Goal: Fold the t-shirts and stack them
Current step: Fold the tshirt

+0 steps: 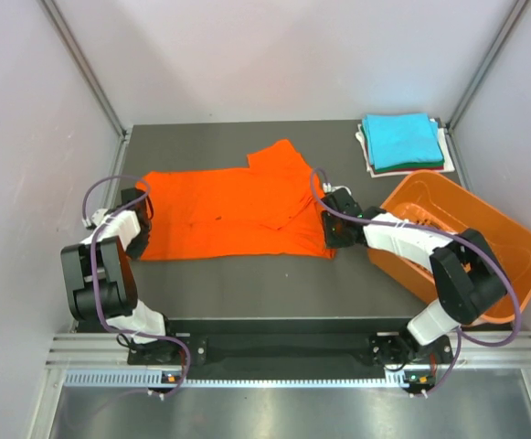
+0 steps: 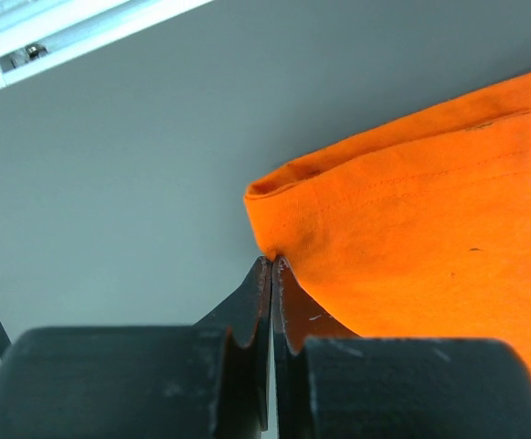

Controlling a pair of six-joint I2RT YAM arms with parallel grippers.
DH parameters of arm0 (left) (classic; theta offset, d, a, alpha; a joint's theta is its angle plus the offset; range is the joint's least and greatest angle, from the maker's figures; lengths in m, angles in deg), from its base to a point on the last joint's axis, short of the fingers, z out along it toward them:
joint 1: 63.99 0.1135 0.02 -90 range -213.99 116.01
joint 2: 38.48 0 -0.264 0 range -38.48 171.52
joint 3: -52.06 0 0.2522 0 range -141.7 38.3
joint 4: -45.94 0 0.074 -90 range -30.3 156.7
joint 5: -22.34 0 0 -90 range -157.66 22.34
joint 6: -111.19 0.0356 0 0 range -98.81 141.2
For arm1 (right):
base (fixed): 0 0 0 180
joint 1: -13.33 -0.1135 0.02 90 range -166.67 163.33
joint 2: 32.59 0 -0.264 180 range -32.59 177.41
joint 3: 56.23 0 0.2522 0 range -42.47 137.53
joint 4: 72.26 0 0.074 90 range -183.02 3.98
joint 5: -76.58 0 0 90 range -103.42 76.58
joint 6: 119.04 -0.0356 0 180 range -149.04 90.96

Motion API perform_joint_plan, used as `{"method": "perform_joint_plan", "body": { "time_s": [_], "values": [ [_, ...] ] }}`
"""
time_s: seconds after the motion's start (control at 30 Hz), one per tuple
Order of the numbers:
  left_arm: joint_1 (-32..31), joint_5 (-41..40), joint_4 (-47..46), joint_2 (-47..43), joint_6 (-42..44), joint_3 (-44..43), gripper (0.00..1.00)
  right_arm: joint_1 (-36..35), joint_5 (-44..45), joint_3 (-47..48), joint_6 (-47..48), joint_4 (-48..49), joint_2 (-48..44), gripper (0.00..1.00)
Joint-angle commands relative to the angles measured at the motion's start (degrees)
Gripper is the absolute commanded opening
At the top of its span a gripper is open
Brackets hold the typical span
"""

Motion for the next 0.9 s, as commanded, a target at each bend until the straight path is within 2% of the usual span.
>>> {"method": "perform_joint_plan", "body": {
  "time_s": [0.0, 0.3, 0.53, 0.73, 0.8, 0.83, 0.87],
  "values": [
    [-0.05, -3.64, 0.55, 0.35, 1.30, -2.19, 0.00, -1.44, -0.65, 1.25, 1.29, -0.15, -2.13, 0.31],
    [-0.05, -2.84, 0.20, 1.32, 1.56, -2.36, 0.00, -4.17, -3.81, 0.37, 1.30, 1.25, -0.38, 0.31],
    [-0.05, -4.07, -0.06, 1.40, 2.62, -2.36, 0.00, -4.52, 2.43, 0.55, 0.50, -1.46, 1.56, 0.30],
    [-0.05, -4.69, -0.24, 1.67, 2.97, -2.45, 0.00, -4.52, 2.78, 0.55, 1.20, -1.12, 2.08, 0.29],
    [0.04, -5.13, -0.24, 1.84, 3.23, -2.54, 0.00, -4.52, 2.26, 0.63, 1.73, -0.77, 2.35, 0.20],
    [0.04, -5.48, -0.33, 1.93, 3.41, -2.71, 0.00, -4.52, 2.43, 0.63, 1.99, -0.85, 2.52, 0.12],
    [-0.05, -6.53, -0.24, 1.93, 3.93, -2.80, 0.00, -4.52, 2.87, 0.81, 2.61, -1.20, 2.61, 0.00]
  ]
}}
